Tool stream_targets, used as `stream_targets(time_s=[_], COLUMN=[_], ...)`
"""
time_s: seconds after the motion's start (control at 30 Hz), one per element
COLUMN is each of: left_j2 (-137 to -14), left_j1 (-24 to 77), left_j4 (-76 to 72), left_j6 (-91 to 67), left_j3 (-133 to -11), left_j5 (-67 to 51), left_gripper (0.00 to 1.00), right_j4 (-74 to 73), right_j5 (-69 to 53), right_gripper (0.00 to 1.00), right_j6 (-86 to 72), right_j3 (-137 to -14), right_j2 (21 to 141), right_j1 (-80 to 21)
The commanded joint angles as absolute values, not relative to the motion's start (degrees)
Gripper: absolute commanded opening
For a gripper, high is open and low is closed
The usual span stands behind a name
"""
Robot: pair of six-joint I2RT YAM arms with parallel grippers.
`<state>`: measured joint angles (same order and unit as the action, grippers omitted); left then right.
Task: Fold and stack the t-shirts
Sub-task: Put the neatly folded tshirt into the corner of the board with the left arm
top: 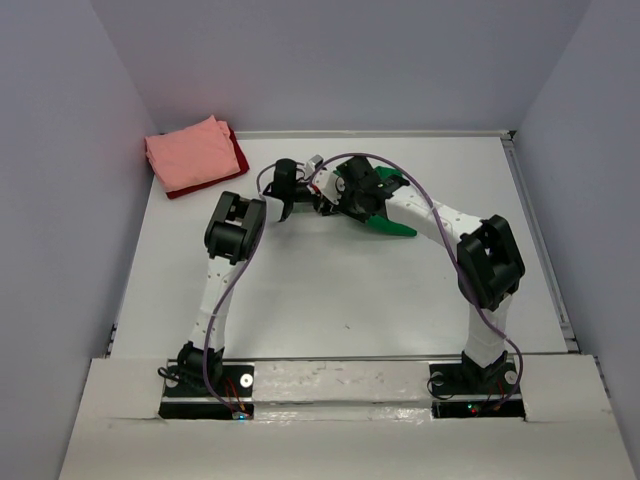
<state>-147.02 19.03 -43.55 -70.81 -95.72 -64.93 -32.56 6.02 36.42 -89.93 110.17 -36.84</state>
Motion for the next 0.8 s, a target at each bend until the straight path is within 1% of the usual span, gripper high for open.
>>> stream_targets(time_s=[0.0,0.03,0.07,0.17,0.2,0.37,0.6,0.77], left_j2=[-142.5,-142.5,-142.3,-142.3,-142.3,-142.7,-143.6,-143.8], left_j1=[17.9,17.9,17.8,18.0,18.2,19.0,20.9,21.8], left_j4=[-36.9,-37.0,-36.7,-36.3,-36.6,-38.1,-42.0,-44.1], left_j6=[-65.8,-65.7,-65.5,-65.2,-65.2,-67.0,-70.0,-71.7], left_j3=[-96.5,-96.7,-96.8,-97.1,-97.2,-98.1,-99.8,-99.5], left_j5=[-64.3,-64.4,-64.2,-64.0,-63.9,-63.7,-63.6,-63.4], left_gripper=[0.61,0.60,0.55,0.54,0.55,0.66,0.66,0.62], right_j4=[-31.8,-31.9,-31.9,-32.1,-32.2,-32.5,-33.0,-33.0], right_j5=[5.3,5.2,5.2,5.0,4.9,4.5,4.3,4.5], right_gripper=[0.00,0.00,0.00,0.00,0.00,0.00,0.00,0.00], right_j6=[36.8,36.9,36.8,36.9,37.0,36.9,37.0,37.2], right_j3=[-91.0,-90.9,-90.8,-90.8,-90.8,-90.8,-91.6,-91.5], right_j2=[107.8,107.7,107.6,107.3,107.3,107.1,107.6,107.8], right_j1=[-37.4,-37.4,-37.4,-37.4,-37.4,-38.0,-38.0,-38.0])
